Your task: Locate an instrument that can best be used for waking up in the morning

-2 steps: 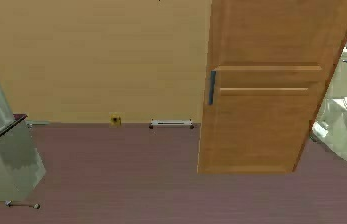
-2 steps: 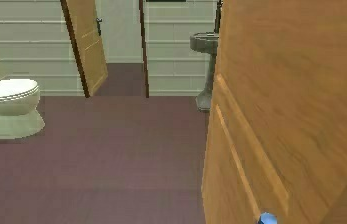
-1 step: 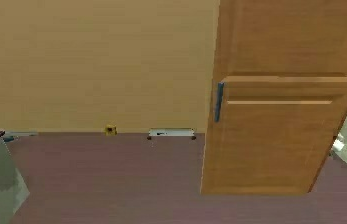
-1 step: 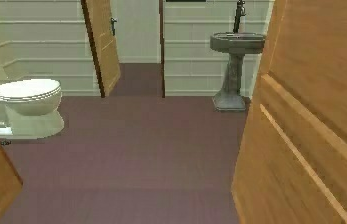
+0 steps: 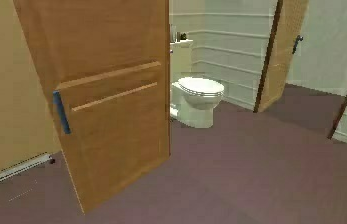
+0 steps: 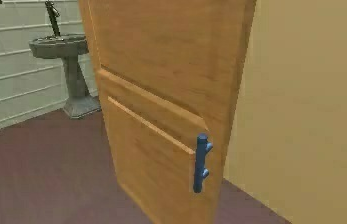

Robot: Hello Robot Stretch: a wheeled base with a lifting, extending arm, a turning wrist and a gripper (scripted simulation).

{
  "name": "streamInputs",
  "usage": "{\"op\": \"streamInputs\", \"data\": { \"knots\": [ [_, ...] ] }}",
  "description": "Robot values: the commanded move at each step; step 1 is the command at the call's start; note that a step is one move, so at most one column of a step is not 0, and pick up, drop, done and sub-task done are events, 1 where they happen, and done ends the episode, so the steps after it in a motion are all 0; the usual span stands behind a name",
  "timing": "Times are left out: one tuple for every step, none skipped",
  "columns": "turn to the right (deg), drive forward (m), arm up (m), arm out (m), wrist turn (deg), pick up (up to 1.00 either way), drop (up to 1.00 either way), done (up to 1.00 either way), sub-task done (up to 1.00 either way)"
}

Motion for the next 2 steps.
{"op": "streamInputs", "data": {
  "knots": [
    [33.0,0.0,0.0,0.0,0.0,0.0,0.0,0.0,0.0],
    [3.0,0.0,0.0,0.0,0.0,0.0,0.0,0.0,0.0]
  ]
}}
